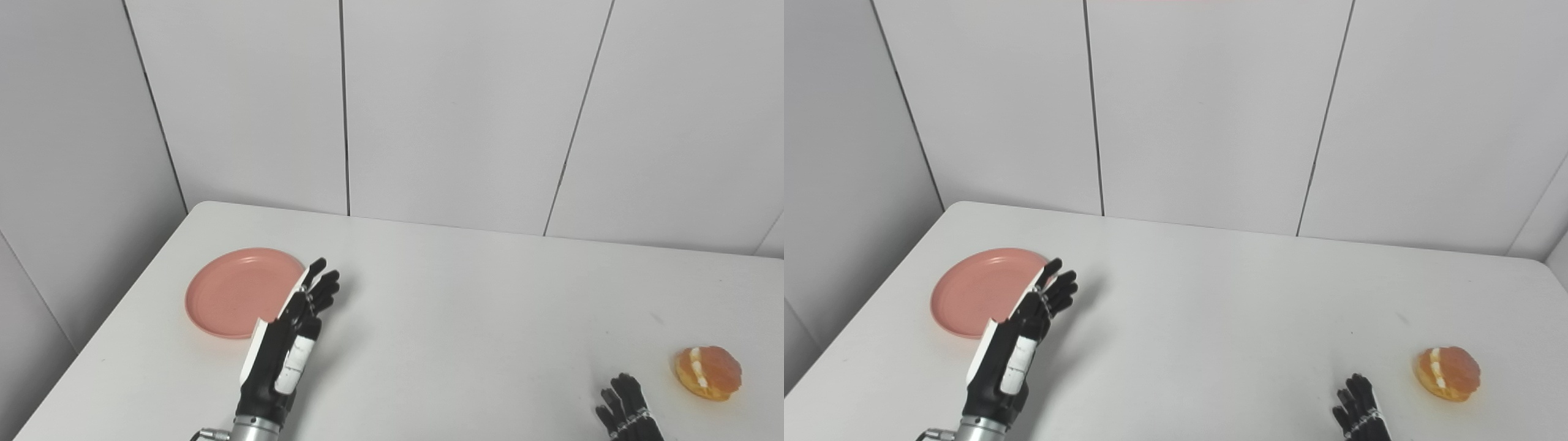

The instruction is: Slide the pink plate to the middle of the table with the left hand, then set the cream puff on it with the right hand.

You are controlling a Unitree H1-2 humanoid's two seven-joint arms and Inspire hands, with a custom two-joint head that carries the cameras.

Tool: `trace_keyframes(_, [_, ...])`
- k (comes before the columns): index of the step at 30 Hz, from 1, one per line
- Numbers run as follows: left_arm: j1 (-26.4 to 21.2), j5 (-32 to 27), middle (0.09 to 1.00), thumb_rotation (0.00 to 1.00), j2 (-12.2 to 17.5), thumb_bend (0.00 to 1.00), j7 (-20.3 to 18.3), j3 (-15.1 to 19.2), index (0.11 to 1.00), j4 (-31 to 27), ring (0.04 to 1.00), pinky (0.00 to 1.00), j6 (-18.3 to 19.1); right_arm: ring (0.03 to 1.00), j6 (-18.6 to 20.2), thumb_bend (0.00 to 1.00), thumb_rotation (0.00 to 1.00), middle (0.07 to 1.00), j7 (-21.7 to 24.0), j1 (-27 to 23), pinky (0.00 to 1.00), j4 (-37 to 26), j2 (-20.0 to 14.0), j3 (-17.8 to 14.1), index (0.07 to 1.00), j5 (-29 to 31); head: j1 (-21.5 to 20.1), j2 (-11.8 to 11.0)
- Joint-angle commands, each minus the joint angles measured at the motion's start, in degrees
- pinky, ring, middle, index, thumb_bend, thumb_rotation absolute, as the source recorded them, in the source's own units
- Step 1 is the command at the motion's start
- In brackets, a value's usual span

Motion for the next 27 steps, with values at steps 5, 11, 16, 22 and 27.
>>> trace_keyframes(5, [-5.9, -1.0, 0.87, 0.95, 3.5, 1.0, -1.5, 5.0, 0.888, 0.5, 0.907, 0.95, 0.2, 0.999, 4.0, 0.84, 0.99, 0.995, -1.5, 2.2, 1.0, 3.5, 0.2, 0.3, 0.972, -1.0, 0.2, -0.3])
trace_keyframes(11, [-11.0, -0.2, 0.862, 0.95, 8.3, 1.0, -1.8, 9.7, 0.878, 5.0, 0.878, 0.91, -3.2, 0.993, 3.6, 0.84, 0.99, 0.991, -1.7, 2.1, 1.0, 3.8, 0.4, 0.6, 0.968, -1.0, 0.1, -0.1])
trace_keyframes(16, [-13.7, 1.2, 0.868, 0.98, 12.1, 1.0, -1.7, 12.2, 0.88, 6.5, 0.873, 0.9, -1.9, 0.988, 3.4, 0.83, 0.98, 0.99, -1.7, 2.2, 1.0, 3.7, 0.3, 0.8, 0.97, -0.8, 0.1, 0.1])
trace_keyframes(22, [-17.2, 1.0, 0.874, 0.98, 16.1, 0.96, -0.7, 16.0, 0.875, 17.7, 0.879, 0.89, -8.4, 0.994, 3.3, 0.82, 0.99, 0.997, -1.7, 2.0, 1.0, 3.9, 0.1, 0.9, 0.982, -0.9, 0.2, 0.0])
trace_keyframes(27, [-18.8, 1.9, 0.879, 0.98, 18.0, 0.92, 0.0, 17.5, 0.883, 24.8, 0.882, 0.89, -10.9, 0.999, 3.6, 0.79, 1.0, 1.0, -1.5, 2.1, 1.0, 3.8, -0.1, 1.0, 0.987, -0.5, 0.3, 0.2])
